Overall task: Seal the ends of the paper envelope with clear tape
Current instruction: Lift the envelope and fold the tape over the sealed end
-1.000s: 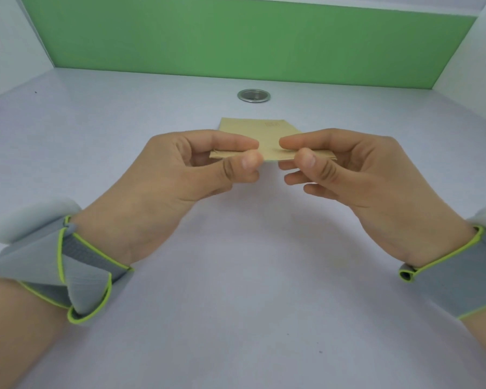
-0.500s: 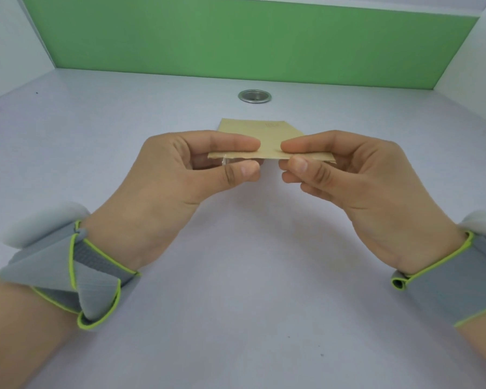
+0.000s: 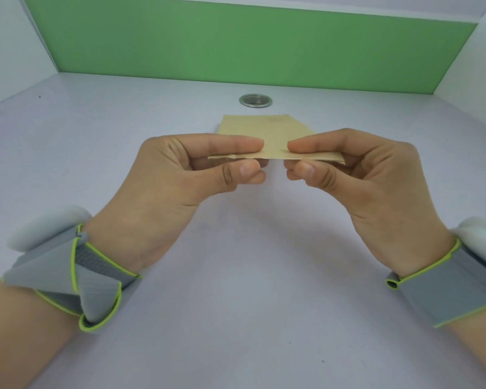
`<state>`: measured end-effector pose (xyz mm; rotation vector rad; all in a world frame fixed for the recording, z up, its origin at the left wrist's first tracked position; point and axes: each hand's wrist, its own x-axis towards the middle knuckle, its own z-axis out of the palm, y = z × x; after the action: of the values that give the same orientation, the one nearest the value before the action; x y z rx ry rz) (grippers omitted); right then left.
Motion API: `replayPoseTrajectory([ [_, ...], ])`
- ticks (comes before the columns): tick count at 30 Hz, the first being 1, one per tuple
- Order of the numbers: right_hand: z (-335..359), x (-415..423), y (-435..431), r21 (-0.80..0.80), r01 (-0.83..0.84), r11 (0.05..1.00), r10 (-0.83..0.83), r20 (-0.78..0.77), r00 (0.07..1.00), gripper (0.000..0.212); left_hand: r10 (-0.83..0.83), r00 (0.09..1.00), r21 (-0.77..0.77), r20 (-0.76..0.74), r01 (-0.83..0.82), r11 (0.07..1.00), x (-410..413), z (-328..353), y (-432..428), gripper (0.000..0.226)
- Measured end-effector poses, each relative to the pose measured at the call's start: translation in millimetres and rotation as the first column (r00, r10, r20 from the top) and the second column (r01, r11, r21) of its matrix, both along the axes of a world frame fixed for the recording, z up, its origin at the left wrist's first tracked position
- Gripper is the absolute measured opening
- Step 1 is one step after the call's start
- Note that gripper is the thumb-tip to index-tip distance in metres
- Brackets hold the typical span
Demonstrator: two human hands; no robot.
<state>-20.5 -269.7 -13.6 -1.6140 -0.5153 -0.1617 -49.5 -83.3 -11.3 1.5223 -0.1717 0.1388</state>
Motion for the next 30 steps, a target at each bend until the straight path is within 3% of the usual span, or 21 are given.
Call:
replayPoseTrajectory([
  [24,-1,2,-3,0.036,-0.028,0.999,0.027,0.029,0.999,0.026,0.017,0.988,0.113,0.151,-0.034,0.993,2,-4,0,0.023],
  [27,-2,4,-5,-0.032,0.005,0.999,-0.004,0.029,1.000,0.034,0.007,0.992,0.105,0.124,-0.020,0.994,2,-4,1,0.025],
  [30,-4,8,-11,-0.227,0.214,0.950,-0.172,0.189,0.967,0.037,-0.013,0.995,0.144,0.096,-0.001,0.990,2,-5,1,0.025],
])
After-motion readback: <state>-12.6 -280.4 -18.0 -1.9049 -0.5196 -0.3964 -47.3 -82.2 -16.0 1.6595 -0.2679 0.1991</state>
